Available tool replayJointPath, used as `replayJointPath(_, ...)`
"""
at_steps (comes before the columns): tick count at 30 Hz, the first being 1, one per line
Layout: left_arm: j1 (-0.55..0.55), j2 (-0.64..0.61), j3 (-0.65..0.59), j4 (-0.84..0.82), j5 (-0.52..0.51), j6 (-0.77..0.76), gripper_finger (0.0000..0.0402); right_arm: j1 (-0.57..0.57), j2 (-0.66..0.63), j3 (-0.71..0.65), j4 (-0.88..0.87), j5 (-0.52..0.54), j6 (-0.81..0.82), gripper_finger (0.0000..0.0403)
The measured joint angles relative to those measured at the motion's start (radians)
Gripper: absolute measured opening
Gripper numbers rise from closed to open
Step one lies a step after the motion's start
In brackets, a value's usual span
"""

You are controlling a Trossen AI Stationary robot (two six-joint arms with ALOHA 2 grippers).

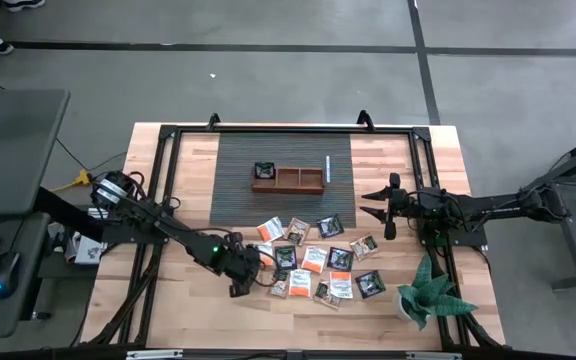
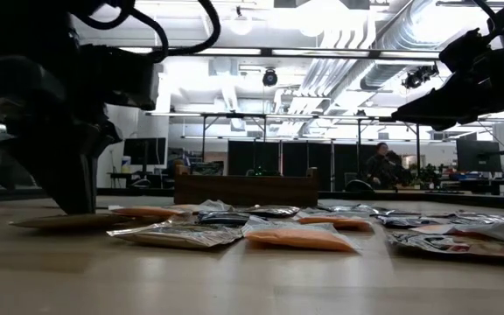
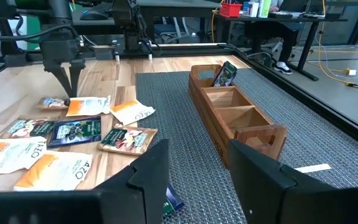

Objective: Pick & Place Tea
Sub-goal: Put the brown tea bag into the middle section of the wooden organizer

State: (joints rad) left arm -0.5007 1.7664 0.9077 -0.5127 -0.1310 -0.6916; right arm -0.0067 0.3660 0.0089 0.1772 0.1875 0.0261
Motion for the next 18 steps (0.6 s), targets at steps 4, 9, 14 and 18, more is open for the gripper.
replayJointPath(4, -0.003, -0.047, -0.003, -0.099, 0.035, -0.028, 0.0, 0.0, 0.0, 0.0, 0.0, 0.0, 0.0, 0.0162)
replayJointPath(9, -0.004, -0.136, -0.016, -0.254, 0.018, -0.047, 0.0, 0.0, 0.0, 0.0, 0.0, 0.0, 0.0, 0.0157)
replayJointPath(14, -0.004, -0.243, -0.01, -0.327, -0.025, -0.047, 0.0, 0.0, 0.0, 0.0, 0.004, 0.0, 0.0, 0.0158)
replayJointPath(18, 0.003, -0.316, 0.015, -0.426, -0.118, -0.045, 0.0, 0.0, 0.0, 0.0, 0.004, 0.0, 0.0, 0.0162)
